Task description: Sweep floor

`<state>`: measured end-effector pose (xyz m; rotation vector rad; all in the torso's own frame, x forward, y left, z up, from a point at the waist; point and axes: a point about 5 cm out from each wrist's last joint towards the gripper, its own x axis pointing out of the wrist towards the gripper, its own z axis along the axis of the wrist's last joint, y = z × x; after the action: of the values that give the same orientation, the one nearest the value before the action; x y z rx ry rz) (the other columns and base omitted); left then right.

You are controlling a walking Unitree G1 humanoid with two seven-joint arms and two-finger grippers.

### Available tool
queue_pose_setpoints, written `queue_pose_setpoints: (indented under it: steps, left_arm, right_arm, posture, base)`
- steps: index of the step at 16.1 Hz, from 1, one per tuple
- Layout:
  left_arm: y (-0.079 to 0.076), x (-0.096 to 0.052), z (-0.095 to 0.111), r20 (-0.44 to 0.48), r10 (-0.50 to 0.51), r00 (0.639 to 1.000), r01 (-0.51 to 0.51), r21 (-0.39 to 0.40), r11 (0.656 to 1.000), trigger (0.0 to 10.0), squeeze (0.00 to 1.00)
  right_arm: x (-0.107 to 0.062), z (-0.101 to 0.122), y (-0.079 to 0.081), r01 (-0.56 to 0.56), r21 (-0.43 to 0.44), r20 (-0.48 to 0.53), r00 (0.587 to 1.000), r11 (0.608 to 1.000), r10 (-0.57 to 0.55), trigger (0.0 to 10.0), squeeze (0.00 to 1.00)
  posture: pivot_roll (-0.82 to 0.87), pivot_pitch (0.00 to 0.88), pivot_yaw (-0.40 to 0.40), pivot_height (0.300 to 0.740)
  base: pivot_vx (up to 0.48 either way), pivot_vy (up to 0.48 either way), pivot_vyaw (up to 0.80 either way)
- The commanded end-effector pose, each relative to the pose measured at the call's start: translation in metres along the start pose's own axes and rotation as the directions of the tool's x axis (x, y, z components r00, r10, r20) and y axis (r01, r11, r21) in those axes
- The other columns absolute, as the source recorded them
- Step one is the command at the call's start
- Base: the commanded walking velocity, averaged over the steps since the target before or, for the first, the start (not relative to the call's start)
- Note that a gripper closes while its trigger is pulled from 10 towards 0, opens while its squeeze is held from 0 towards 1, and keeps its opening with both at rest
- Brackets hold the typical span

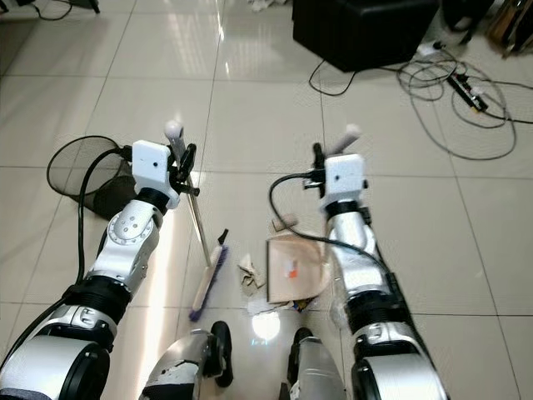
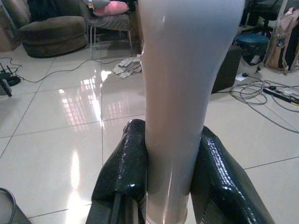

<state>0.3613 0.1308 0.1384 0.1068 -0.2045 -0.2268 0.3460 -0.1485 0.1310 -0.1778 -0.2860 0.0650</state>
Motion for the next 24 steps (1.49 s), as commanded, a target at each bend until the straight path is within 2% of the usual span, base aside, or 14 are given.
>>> queue_pose_setpoints:
  steps: [1,3,4,7,9,11,14,15,18,20,21,22,23,24]
  left_arm:
    - [-0.001,-0.005,-0.012,-0.050,0.012,0.999,-0.012,-0.004,1.000,10.0,0.00]
    - [-0.003,-0.002,-0.009,-0.034,0.028,0.999,-0.030,-0.033,0.999,10.0,0.00]
    - [-0.004,0.001,-0.008,-0.035,0.046,0.998,-0.048,-0.063,0.997,10.0,0.00]
    - [-0.005,0.006,-0.005,-0.038,0.066,0.997,-0.069,-0.076,0.995,10.0,0.00]
    - [-0.007,0.008,-0.004,-0.037,0.054,0.998,-0.058,-0.096,0.994,10.0,0.00]
    - [-0.007,0.013,0.000,-0.032,0.071,0.997,-0.075,-0.126,0.989,10.0,0.00]
    - [-0.010,0.022,0.005,-0.062,0.118,0.991,-0.131,-0.310,0.942,10.0,0.00]
    - [-0.019,0.027,0.010,-0.060,0.099,0.993,-0.115,-0.441,0.890,10.0,0.00]
    - [-0.026,0.035,0.019,-0.041,0.074,0.996,-0.085,-0.520,0.850,10.0,0.00]
    - [-0.024,0.042,0.027,-0.027,0.075,0.997,-0.077,-0.572,0.817,10.0,0.00]
    - [-0.024,0.044,0.030,-0.022,0.068,0.997,-0.068,-0.575,0.815,10.0,0.00]
    - [-0.029,0.048,0.040,0.037,-0.045,0.998,0.057,-0.460,0.886,10.0,0.00]
    - [-0.030,0.049,0.042,0.048,-0.073,0.996,0.087,-0.429,0.899,10.0,0.00]
    - [-0.036,0.049,0.048,0.086,-0.178,0.980,0.197,-0.334,0.922,10.0,0.00]
  right_arm:
    - [-0.004,-0.001,0.003,0.009,-0.025,0.026,1.000,1.000,-0.009,10.0,0.00]
    - [-0.005,-0.002,0.004,0.045,-0.016,0.034,0.998,0.999,-0.045,10.0,0.00]
    - [-0.006,-0.004,0.005,0.051,-0.029,0.031,0.998,0.998,-0.050,10.0,0.00]
    - [-0.007,-0.009,0.013,0.046,-0.076,0.023,0.999,0.996,-0.044,10.0,0.00]
    - [-0.010,-0.014,0.022,0.025,-0.018,-0.011,1.000,1.000,-0.025,10.0,0.00]
    - [-0.010,-0.016,0.027,0.010,-0.003,-0.033,0.999,1.000,-0.010,10.0,0.00]
    - [-0.012,-0.024,0.033,0.052,0.037,-0.092,0.995,0.998,-0.049,10.0,0.00]
    - [-0.012,-0.026,0.032,0.074,0.057,-0.119,0.991,0.996,-0.067,10.0,0.00]
    - [-0.007,-0.022,0.036,0.070,0.090,-0.117,0.991,0.993,-0.060,10.0,0.00]
    - [-0.003,-0.018,0.037,0.078,0.122,-0.101,0.993,0.990,-0.066,10.0,0.00]
    - [-0.002,-0.017,0.036,0.080,0.125,-0.096,0.993,0.989,-0.069,10.0,0.00]
    - [0.001,-0.010,0.030,0.080,0.138,-0.053,0.996,0.987,-0.073,10.0,0.00]
    - [0.002,-0.008,0.029,0.079,0.140,-0.047,0.996,0.987,-0.073,10.0,0.00]
    - [0.002,-0.006,0.026,0.078,0.144,-0.027,0.997,0.987,-0.075,10.0,0.00]
  posture:
    - [0.11,0.329,0.066,0.740]
    - [0.12,0.330,0.064,0.740]
    - [0.13,0.337,0.062,0.740]
    - [0.13,0.337,0.068,0.740]
    - [0.14,0.329,0.073,0.740]
    - [0.14,0.342,0.076,0.740]
    - [0.12,0.312,0.077,0.740]
    - [0.13,0.311,0.081,0.740]
    - [0.12,0.290,0.088,0.740]
    - [0.10,0.267,0.094,0.740]
    - [0.10,0.262,0.094,0.740]
    - [0.09,0.244,0.095,0.740]
    - [0.09,0.239,0.094,0.740]
    - [0.08,0.231,0.095,0.740]
  base:
    - [0.000,0.000,0.00]
    - [0.000,0.000,0.00]
    - [0.000,0.000,0.00]
    - [0.000,0.000,0.00]
    - [0.000,0.000,0.00]
    - [0.000,0.000,0.00]
    - [0.000,0.000,0.00]
    - [0.000,0.000,0.00]
    - [0.000,0.000,0.00]
    - [0.000,0.000,0.00]
    - [0.000,0.000,0.00]
    - [0.000,0.000,0.00]
    - [0.000,0.000,0.00]
    - [0.000,0.000,0.00]
